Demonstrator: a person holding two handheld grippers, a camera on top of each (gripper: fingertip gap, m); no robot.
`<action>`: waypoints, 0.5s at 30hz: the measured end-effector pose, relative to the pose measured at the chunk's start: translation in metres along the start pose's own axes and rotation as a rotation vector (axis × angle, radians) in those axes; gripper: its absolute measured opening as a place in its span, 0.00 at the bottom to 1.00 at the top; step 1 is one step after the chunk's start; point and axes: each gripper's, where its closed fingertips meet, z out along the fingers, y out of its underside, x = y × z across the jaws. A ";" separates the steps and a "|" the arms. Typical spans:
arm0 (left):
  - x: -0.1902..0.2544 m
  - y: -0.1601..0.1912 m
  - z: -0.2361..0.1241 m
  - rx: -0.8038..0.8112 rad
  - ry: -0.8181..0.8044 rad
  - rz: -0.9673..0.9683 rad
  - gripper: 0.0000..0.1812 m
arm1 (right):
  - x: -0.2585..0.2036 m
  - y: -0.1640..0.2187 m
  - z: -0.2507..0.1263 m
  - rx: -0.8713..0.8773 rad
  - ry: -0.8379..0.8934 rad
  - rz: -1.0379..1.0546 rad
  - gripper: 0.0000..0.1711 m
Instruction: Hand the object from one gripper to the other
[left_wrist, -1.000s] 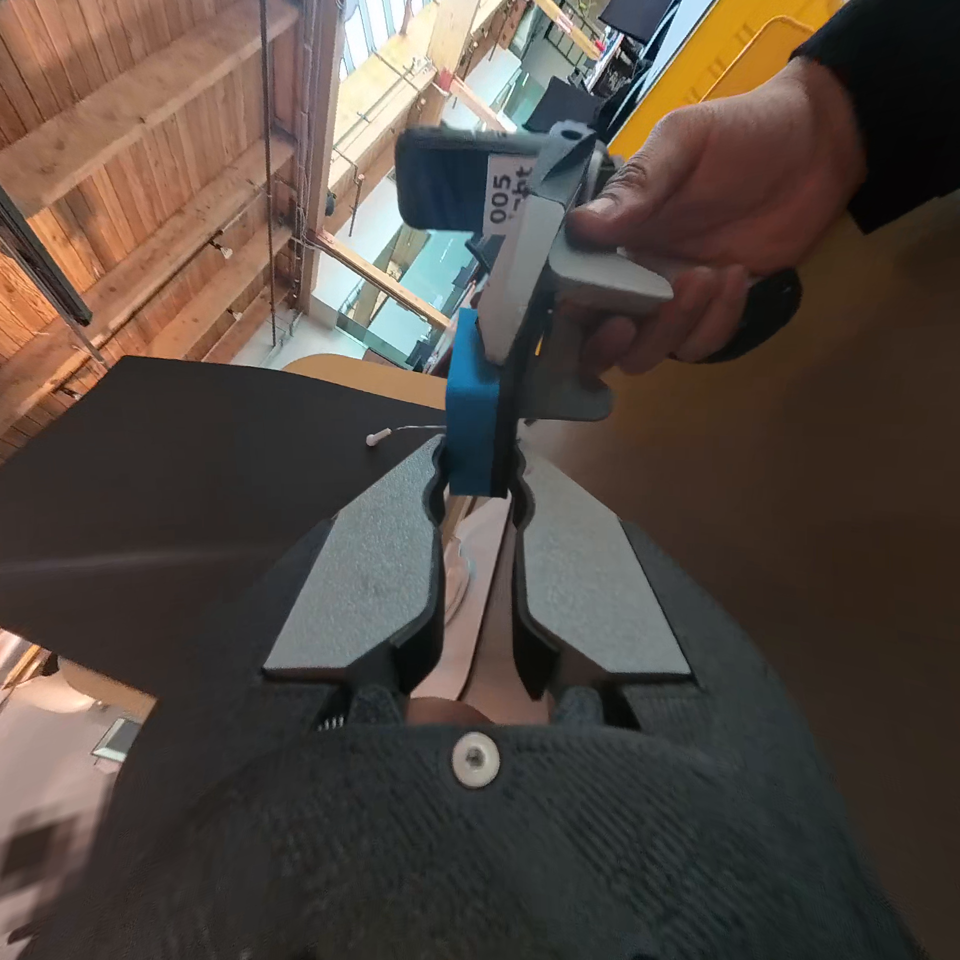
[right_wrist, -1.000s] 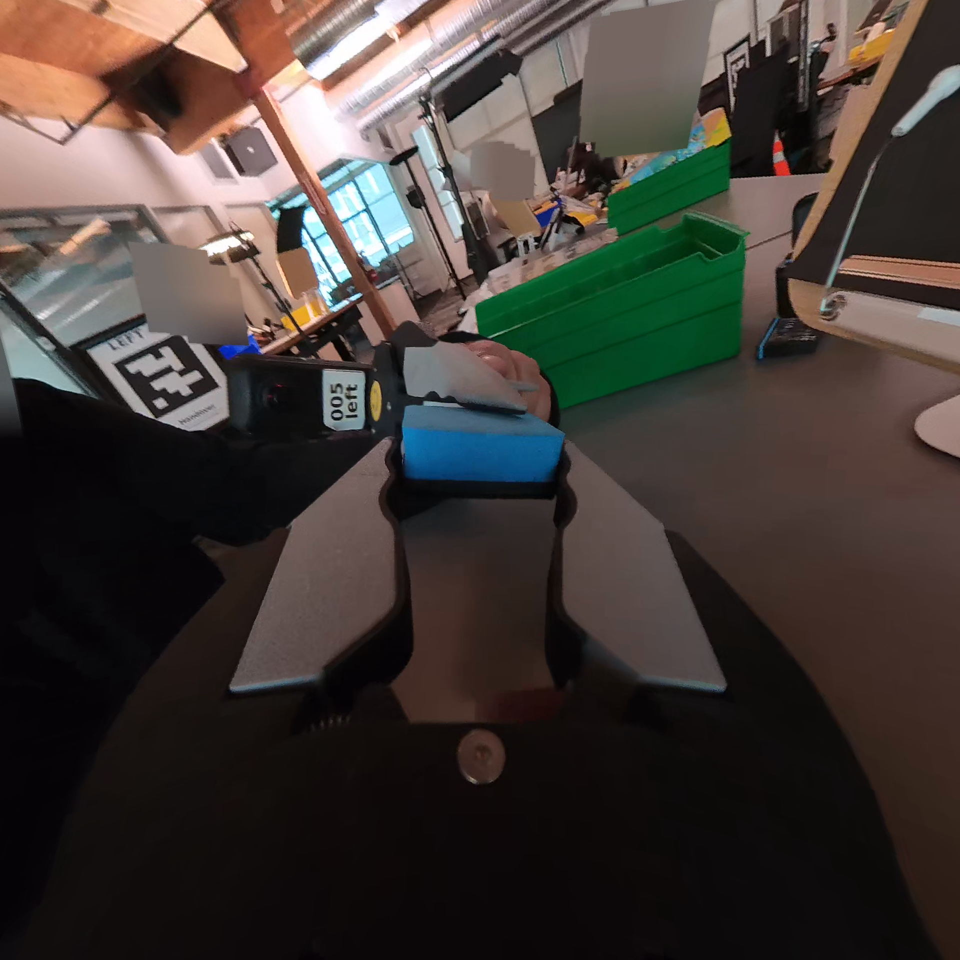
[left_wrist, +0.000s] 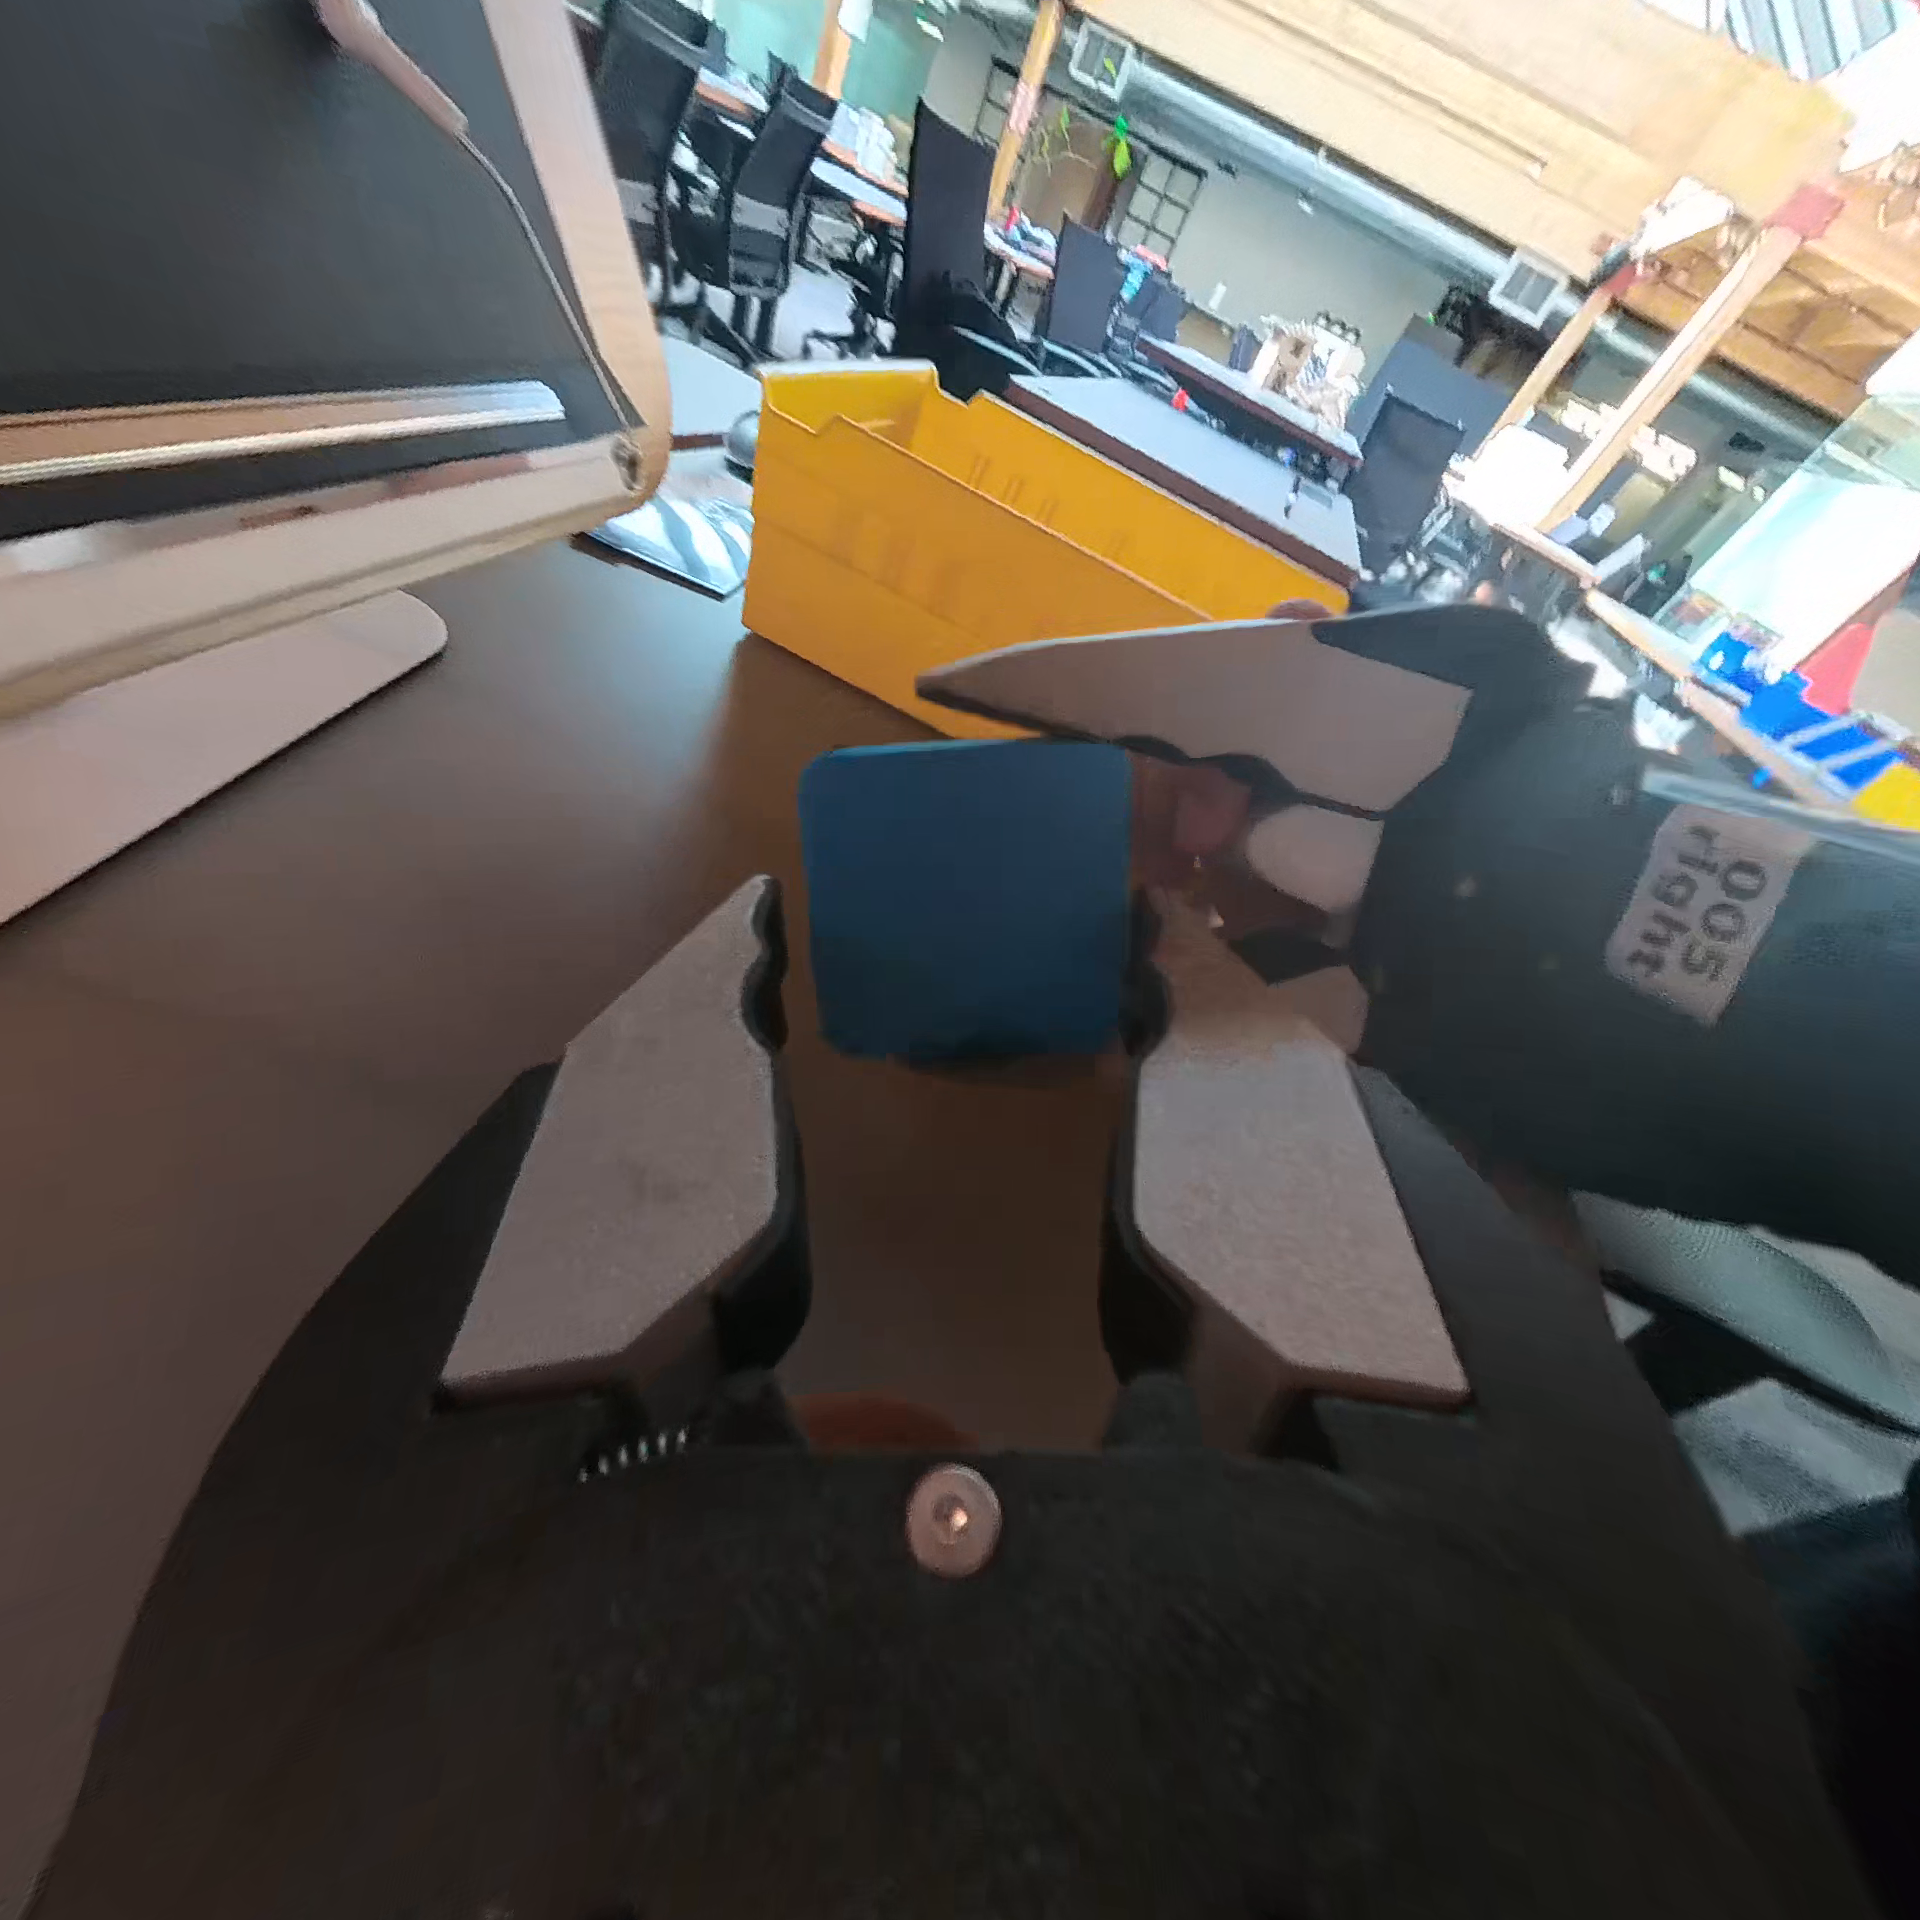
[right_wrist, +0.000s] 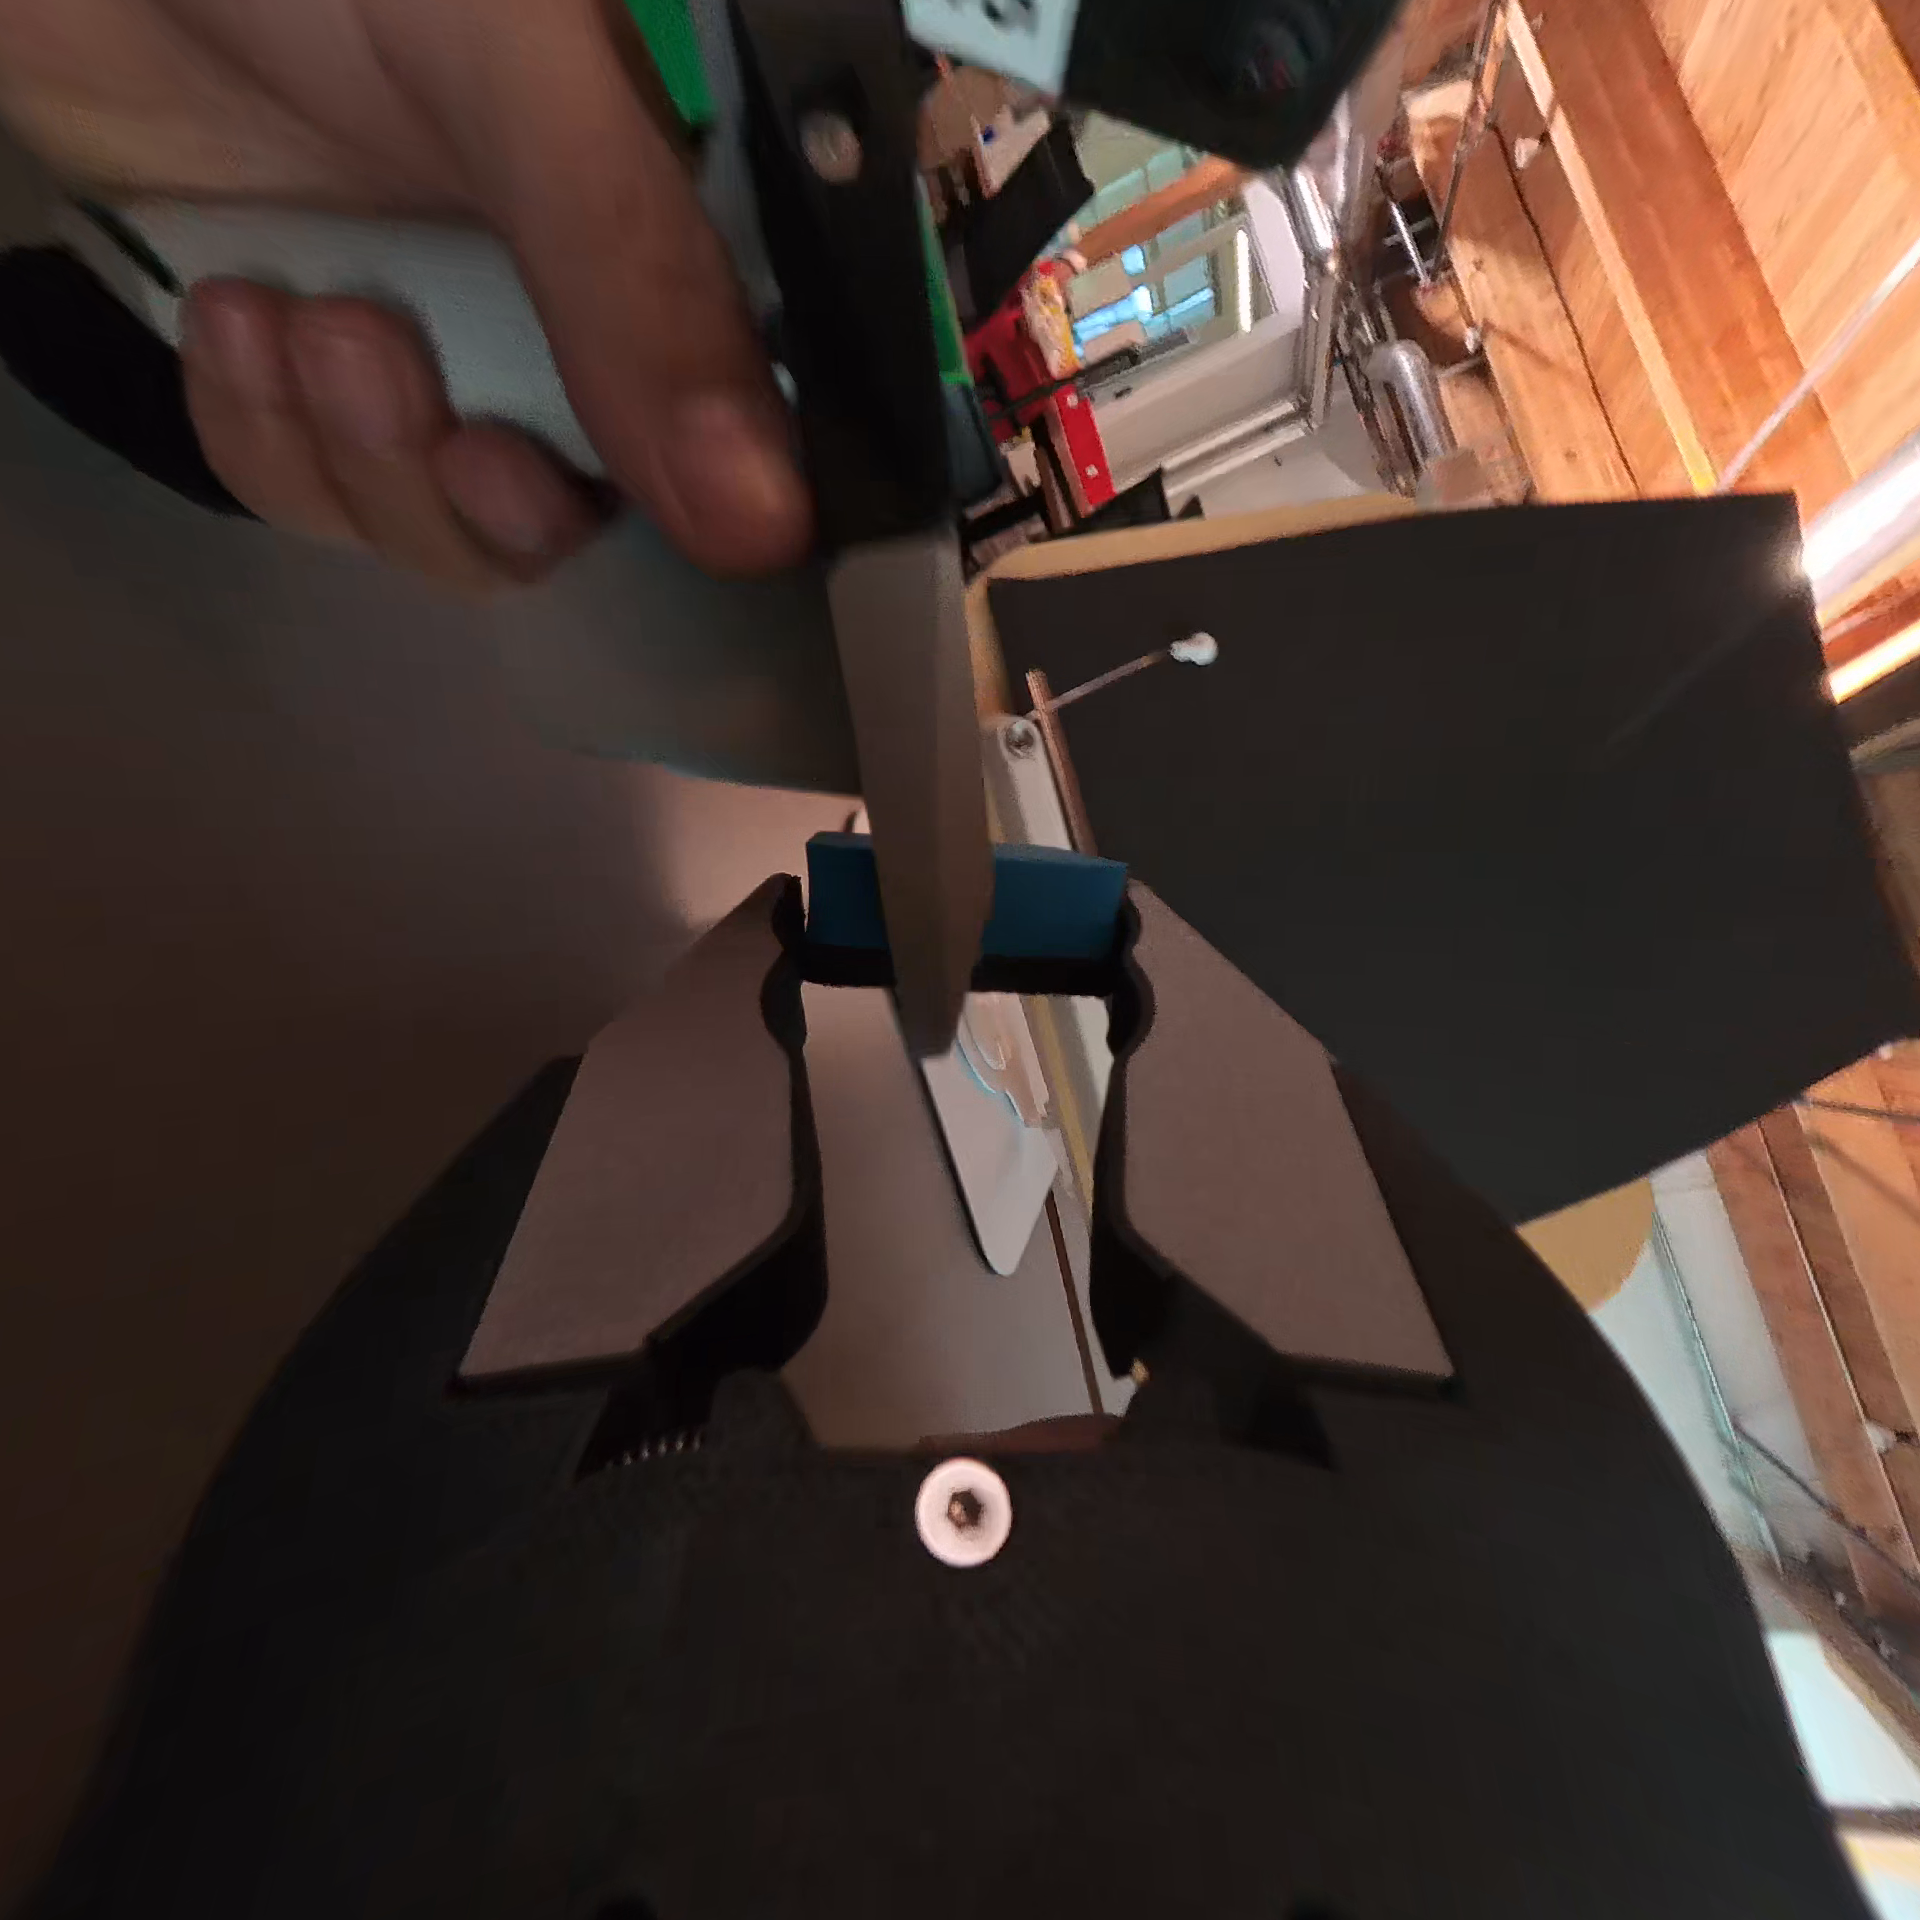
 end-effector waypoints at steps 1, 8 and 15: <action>0.003 0.003 0.002 -0.016 0.012 0.028 0.32 | -0.004 -0.003 0.001 0.000 -0.008 -0.022 0.33; -0.013 0.006 -0.005 -0.069 -0.157 0.408 0.32 | -0.013 -0.005 -0.006 0.074 -0.115 0.165 0.32; 0.025 -0.035 -0.020 0.208 -0.176 0.779 0.32 | -0.003 -0.023 -0.045 0.368 -0.628 0.921 0.27</action>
